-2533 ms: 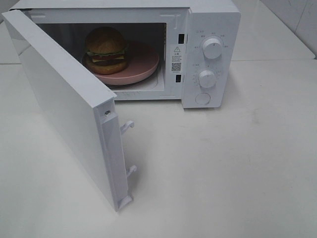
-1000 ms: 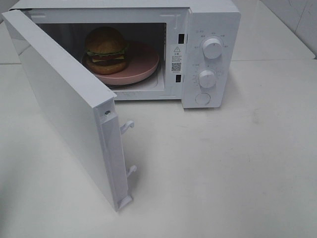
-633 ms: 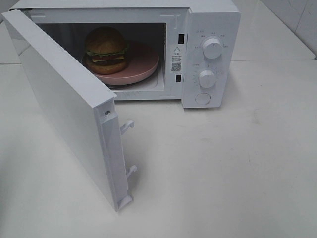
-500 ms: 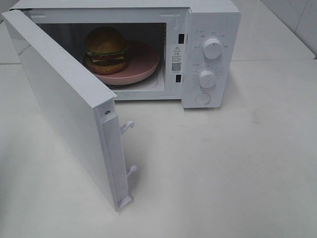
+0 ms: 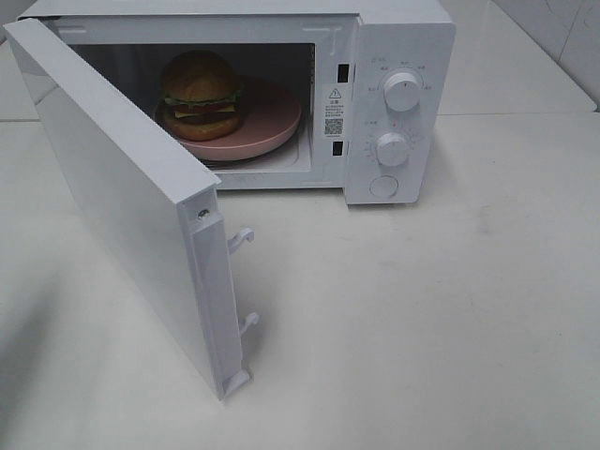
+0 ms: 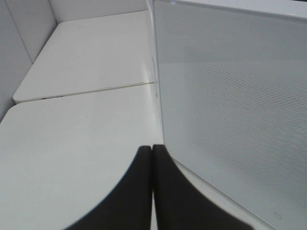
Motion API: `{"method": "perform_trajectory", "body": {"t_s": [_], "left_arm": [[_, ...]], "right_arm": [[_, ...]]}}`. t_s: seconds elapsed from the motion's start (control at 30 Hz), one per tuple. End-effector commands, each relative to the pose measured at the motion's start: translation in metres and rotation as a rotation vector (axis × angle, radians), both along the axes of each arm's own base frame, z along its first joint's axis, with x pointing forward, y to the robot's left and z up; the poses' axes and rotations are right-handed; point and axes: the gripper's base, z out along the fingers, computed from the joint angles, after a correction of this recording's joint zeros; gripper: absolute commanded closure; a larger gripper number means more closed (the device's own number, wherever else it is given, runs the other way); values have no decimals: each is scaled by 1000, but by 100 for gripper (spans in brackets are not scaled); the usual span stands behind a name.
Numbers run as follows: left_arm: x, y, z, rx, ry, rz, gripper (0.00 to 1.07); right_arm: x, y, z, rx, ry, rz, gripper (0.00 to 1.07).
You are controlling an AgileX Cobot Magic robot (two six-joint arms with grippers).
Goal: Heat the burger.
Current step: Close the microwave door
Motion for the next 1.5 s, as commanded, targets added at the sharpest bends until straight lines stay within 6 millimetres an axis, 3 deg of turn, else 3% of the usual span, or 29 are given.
{"method": "perform_trajectory", "body": {"t_s": [0.03,0.5,0.97,1.5], "left_arm": [[5,-6,-2,-15,-26,-39,107],[28,-45,-26,-59,-15,-240,107],[48,-88,-30,-75,-25,-315,107],[85,-163,-33,-48,-33,-315,107]], "right_arm": [[-4,0,1,6,-45,-3,31],[-4,0,1,6,-45,-3,31],[-4,0,1,6,-45,-3,31],[-4,0,1,6,-45,-3,31]]}}
